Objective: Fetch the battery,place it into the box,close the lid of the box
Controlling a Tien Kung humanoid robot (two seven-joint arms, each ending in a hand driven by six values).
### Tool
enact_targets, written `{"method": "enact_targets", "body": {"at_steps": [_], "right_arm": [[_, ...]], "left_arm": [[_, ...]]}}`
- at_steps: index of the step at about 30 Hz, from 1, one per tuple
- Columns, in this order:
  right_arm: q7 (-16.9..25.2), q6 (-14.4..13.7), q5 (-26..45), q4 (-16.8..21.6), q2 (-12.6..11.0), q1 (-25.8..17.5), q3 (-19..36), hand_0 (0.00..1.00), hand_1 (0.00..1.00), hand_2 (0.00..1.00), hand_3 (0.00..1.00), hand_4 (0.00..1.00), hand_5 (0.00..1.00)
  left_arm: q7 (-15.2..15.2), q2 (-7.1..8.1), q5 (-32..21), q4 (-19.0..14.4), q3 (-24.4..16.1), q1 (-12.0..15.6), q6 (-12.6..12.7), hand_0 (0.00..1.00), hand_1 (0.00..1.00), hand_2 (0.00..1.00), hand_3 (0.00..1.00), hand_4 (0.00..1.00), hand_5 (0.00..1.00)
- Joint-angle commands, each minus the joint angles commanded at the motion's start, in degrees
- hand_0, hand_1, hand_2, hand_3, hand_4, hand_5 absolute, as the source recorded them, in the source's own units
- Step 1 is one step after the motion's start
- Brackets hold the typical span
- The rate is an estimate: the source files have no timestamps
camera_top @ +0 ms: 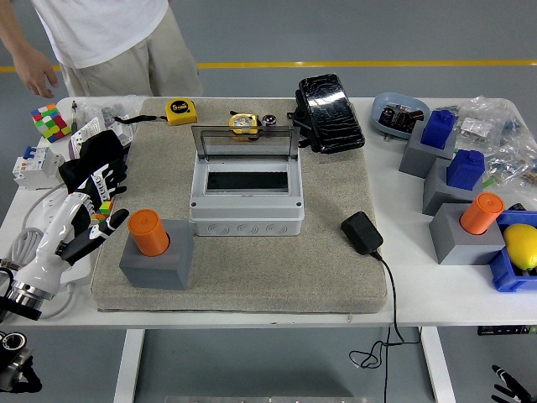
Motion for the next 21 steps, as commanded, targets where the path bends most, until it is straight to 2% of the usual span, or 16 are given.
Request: {"method": "enact_targets", "body": {"at_steps": [4, 5, 10, 11, 16, 17, 21], "right_arm": [[-0.10, 0.04, -0.31, 0.00, 0.03, -0.11, 0.43, 0.627, 0.691, 0.670, 0.552, 0.922, 0.497], [-0.16, 0.06, -0.50, 0.00, 0.04, -0.13, 0.61, 0.626, 0.691, 0.670, 0.551, 0.923, 0.497], [-0.18, 0.14, -0.80, 0.00, 0.15, -0.34, 1.09, 0.626, 0.691, 0.670, 0.551, 0.923, 0.497], [-0.23, 0.15, -1.02, 0.00, 0.17, -0.36, 1.22, 0.625, 0.691, 0.670, 0.552, 0.922, 0.497], [-0.03, 0.15, -0.83, 0.00, 0.36, -0.34, 1.04, 0.625, 0.691, 0.670, 0.552, 0.922, 0.497], [0.05, 0.16, -0.64, 0.00, 0.40, -0.31, 0.81, 0.625, 0.691, 0.670, 0.552, 0.922, 0.497], [0.13, 0.10, -0.46, 0.00, 0.42, -0.28, 0.57, 0.625, 0.691, 0.670, 0.552, 0.922, 0.497]], "left_arm": [[-1.41, -0.69, -0.67, 0.14, 2.01, -0.62, 2.34, 0.820, 0.952, 0.998, 0.998, 0.998, 0.531], [-1.64, -1.02, -0.57, 0.36, 2.45, -0.86, 2.95, 0.743, 0.864, 0.930, 0.998, 0.998, 0.320], [-1.45, -3.07, -0.55, 2.35, 2.76, -2.03, 4.72, 0.743, 0.864, 0.930, 0.998, 0.998, 0.320], [-1.28, -3.90, -0.74, 2.62, 2.48, -2.29, 4.90, 0.707, 0.835, 0.902, 0.998, 0.998, 0.174], [-1.22, -5.89, -1.57, 3.67, 3.28, -3.36, 5.51, 0.707, 0.835, 0.902, 0.998, 0.998, 0.174], [-1.14, -6.06, -1.70, 3.80, 3.62, -3.40, 5.52, 0.598, 0.754, 0.817, 0.903, 0.998, 0.042], [-1.06, -6.42, -2.15, 4.18, 4.43, -3.25, 5.33, 0.598, 0.754, 0.817, 0.903, 0.998, 0.042]]}}
